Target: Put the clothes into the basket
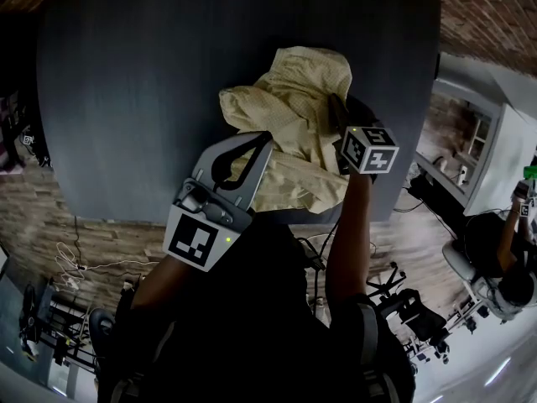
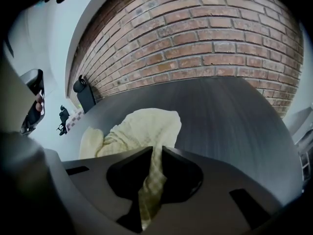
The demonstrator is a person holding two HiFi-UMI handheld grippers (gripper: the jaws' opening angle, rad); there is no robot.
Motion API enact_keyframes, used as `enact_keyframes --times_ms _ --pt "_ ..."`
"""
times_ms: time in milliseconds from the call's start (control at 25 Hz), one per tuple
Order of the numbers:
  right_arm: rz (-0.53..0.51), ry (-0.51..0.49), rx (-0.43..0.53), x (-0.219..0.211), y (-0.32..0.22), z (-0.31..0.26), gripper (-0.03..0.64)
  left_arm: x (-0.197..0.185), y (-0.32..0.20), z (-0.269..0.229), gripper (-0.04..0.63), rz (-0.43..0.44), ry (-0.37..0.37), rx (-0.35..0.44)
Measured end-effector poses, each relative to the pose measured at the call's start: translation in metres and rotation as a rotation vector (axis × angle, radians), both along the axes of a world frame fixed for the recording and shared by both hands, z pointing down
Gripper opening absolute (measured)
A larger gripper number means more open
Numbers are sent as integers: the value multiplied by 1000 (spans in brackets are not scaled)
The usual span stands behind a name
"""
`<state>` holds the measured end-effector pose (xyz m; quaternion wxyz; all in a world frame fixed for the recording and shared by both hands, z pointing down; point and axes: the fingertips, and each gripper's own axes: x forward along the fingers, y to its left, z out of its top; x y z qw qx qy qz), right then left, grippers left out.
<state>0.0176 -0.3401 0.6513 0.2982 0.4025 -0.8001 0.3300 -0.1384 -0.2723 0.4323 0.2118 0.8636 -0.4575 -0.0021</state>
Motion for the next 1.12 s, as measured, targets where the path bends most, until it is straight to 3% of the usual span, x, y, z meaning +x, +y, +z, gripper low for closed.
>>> enact_keyframes --times_ms 160,440,800,1120 --pt "-46 30 41 -6 8 -17 34 1 6 -9 2 -3 2 11" --pt "-123 -29 166 -22 41 -78 33 2 26 -29 2 -10 5 45" --pt "-399 -59 332 -75 139 -148 32 -6 62 -51 2 -31 -1 119" --pt "-636 -75 296 -100 246 -160 33 -13 104 -56 2 -44 -16 119"
